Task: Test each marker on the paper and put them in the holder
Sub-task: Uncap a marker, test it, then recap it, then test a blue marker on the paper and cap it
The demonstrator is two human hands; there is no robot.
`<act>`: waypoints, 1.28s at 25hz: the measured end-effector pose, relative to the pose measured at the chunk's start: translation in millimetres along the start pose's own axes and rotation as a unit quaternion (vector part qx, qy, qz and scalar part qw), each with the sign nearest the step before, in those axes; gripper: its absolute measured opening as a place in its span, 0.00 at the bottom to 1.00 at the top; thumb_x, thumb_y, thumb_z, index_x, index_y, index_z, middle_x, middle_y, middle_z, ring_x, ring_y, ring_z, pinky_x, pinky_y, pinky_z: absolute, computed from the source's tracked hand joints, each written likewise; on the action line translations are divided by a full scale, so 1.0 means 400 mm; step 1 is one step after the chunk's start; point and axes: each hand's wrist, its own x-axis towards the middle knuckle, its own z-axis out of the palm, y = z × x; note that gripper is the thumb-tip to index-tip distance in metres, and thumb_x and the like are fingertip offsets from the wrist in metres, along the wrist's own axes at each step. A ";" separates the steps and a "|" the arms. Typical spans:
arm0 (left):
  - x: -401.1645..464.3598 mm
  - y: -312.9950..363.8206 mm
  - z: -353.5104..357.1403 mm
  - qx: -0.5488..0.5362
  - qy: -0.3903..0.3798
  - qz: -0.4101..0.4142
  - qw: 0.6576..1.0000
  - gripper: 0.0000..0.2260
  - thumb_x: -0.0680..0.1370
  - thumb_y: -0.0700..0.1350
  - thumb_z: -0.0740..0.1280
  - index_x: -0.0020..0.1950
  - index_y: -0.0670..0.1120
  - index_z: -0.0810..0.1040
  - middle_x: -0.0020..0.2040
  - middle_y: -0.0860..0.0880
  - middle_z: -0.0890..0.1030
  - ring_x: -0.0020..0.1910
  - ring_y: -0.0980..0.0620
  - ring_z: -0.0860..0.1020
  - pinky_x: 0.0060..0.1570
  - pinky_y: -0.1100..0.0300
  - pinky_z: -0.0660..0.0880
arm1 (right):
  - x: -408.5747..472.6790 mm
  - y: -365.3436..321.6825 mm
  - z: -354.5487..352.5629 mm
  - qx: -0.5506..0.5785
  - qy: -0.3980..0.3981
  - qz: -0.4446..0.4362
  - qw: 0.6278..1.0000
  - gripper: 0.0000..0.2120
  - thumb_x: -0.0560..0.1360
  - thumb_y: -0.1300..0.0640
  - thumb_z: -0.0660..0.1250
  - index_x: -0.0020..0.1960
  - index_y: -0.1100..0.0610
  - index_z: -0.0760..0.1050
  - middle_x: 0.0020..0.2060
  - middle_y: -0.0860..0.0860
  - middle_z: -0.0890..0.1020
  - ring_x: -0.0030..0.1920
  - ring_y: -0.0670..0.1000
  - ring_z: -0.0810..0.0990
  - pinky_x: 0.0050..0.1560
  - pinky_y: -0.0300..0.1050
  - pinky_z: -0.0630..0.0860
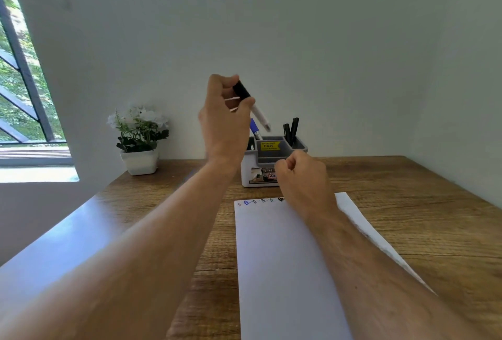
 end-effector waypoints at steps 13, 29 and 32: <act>0.034 -0.090 0.163 0.261 -0.172 -0.005 0.950 0.16 0.76 0.36 0.67 0.59 0.51 0.73 0.49 0.47 0.81 0.46 0.46 0.80 0.46 0.46 0.79 | 0.003 0.002 0.025 -0.031 -0.034 -0.017 0.999 0.14 0.79 0.47 0.60 0.39 0.54 0.71 0.30 0.45 0.71 0.29 0.42 0.69 0.27 0.36 0.60; 0.076 -0.074 0.005 0.265 -0.141 -0.142 0.943 0.06 0.71 0.41 0.76 0.46 0.49 0.82 0.42 0.48 0.84 0.39 0.52 0.84 0.44 0.55 0.82 | 0.005 -0.004 0.028 -0.048 -0.055 0.013 0.997 0.17 0.79 0.47 0.61 0.34 0.53 0.71 0.31 0.48 0.77 0.33 0.43 0.76 0.29 0.34 0.67; 0.059 -0.080 -0.091 0.350 -0.135 -0.163 0.912 0.08 0.69 0.44 0.78 0.37 0.50 0.80 0.38 0.49 0.84 0.38 0.53 0.82 0.43 0.55 0.80 | 0.005 -0.006 0.027 -0.055 -0.052 0.017 0.997 0.17 0.79 0.47 0.61 0.34 0.52 0.71 0.31 0.47 0.76 0.33 0.43 0.75 0.27 0.34 0.63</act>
